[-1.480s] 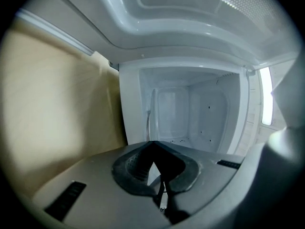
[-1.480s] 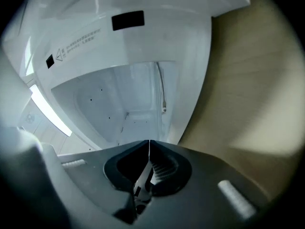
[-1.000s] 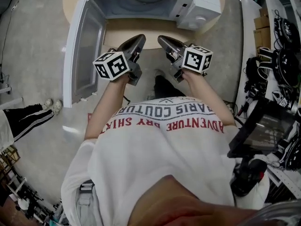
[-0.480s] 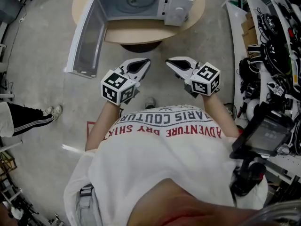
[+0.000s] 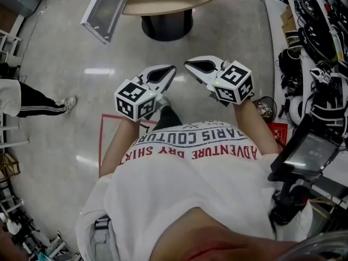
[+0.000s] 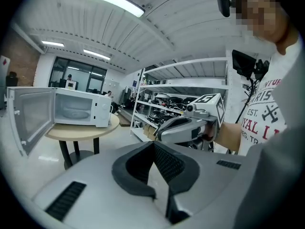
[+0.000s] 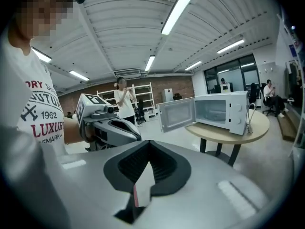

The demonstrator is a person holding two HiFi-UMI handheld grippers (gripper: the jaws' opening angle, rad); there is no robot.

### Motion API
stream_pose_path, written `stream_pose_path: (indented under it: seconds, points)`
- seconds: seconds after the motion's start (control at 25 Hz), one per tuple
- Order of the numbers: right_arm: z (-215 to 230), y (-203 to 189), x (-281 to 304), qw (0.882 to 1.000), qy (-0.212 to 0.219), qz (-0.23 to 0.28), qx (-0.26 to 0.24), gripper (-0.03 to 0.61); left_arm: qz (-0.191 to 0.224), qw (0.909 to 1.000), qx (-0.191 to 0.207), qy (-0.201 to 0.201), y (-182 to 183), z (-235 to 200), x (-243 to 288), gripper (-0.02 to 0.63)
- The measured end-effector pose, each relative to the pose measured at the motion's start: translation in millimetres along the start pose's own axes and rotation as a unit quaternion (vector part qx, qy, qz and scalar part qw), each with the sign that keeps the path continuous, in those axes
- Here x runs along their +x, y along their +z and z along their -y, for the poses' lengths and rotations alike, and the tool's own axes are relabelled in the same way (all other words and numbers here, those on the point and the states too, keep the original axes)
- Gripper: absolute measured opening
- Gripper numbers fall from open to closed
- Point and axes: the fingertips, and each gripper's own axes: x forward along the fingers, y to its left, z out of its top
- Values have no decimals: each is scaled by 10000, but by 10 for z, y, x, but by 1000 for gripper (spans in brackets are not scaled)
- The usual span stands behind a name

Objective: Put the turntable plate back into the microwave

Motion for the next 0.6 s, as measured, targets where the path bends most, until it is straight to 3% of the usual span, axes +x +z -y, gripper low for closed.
stream_pose_path:
  seconds: [0.4, 0.6]
  points:
    - [-1205, -289, -446, 9978, -244, 95, 612, 1, 3, 9995, 69, -316, -207, 962, -723, 2]
    - [-2074, -434, -221, 9973, -275, 177, 651, 0, -78, 9986, 135, -510, -639, 1219, -1396, 2]
